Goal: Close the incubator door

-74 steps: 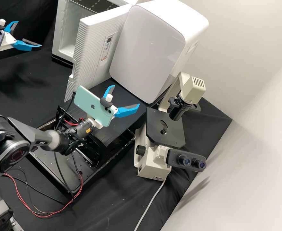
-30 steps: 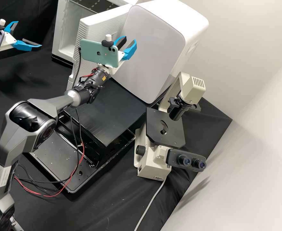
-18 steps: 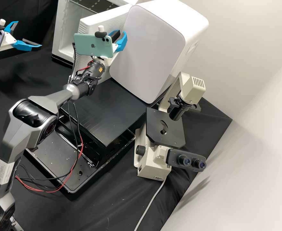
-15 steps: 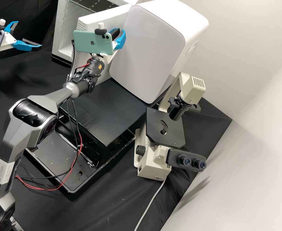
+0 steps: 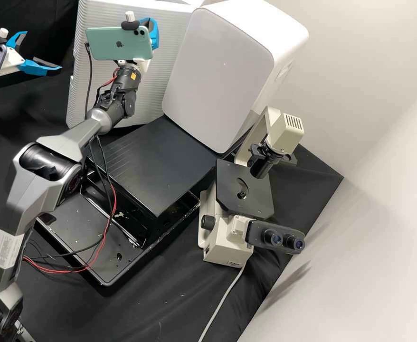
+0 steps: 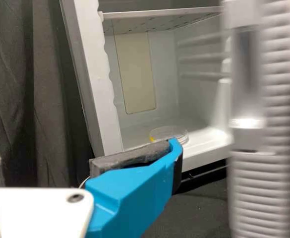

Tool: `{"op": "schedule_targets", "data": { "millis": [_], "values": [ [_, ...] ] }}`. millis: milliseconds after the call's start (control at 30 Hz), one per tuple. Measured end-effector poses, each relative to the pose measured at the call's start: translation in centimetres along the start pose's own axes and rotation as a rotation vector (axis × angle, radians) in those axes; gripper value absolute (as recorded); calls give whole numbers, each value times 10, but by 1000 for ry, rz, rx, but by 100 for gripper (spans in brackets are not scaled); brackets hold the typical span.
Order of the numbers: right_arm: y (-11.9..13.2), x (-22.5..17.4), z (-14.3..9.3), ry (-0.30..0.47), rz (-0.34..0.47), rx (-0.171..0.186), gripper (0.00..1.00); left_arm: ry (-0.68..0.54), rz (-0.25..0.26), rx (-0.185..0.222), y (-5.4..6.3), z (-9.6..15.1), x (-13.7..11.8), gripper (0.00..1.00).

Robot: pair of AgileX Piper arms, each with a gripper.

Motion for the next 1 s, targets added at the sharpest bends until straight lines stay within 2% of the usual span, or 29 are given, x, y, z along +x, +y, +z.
{"op": "schedule_targets", "data": {
  "millis": [133,400,733,1000],
  "values": [
    [-4,9,0,18,12,34,0,0,0,0,0,0,0,100],
    [-1,13,5,7,22,32,0,0,0,0,0,0,0,100],
    [-16,8,16,-27,-21,51,0,0,0,0,0,0,0,100],
    [-22,5,16,-5,-18,60,0,0,0,0,0,0,0,100]
  ]
}}
